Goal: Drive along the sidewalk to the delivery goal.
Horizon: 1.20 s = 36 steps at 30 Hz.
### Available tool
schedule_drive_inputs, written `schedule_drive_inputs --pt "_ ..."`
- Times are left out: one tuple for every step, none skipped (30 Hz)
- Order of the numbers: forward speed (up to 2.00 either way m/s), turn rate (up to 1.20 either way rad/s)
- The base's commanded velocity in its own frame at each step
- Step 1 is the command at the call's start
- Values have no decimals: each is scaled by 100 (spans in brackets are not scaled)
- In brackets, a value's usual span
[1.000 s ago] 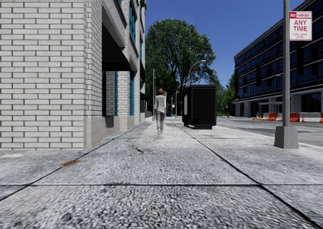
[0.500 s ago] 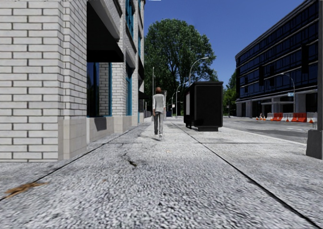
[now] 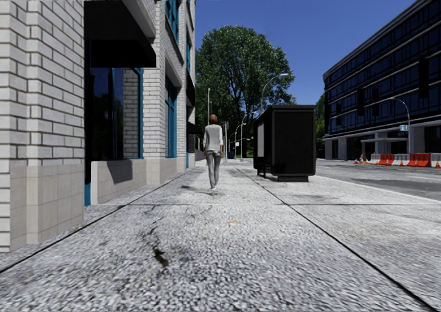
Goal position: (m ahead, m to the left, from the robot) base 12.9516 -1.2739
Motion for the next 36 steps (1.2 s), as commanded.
schedule_drive_inputs --pt "200 0" --pt "200 0" --pt "200 0" --pt "200 0" --pt "200 0" --pt "200 0" --pt "200 0" --pt "200 0" --pt "200 0" --pt "200 0" --pt "200 0" --pt "200 0" --pt "200 0" --pt "200 0" --pt "200 0" --pt "200 0" --pt "200 0" --pt "200 0" --pt "200 0" --pt "200 0" --pt "200 0" --pt "200 0" --pt "200 0" --pt "200 0" --pt "200 0" --pt "200 0" --pt "200 0" --pt "200 0" --pt "200 0" --pt "200 0" --pt "200 0" --pt "200 0" --pt "200 0" --pt "200 0" --pt "200 0" --pt "200 0"
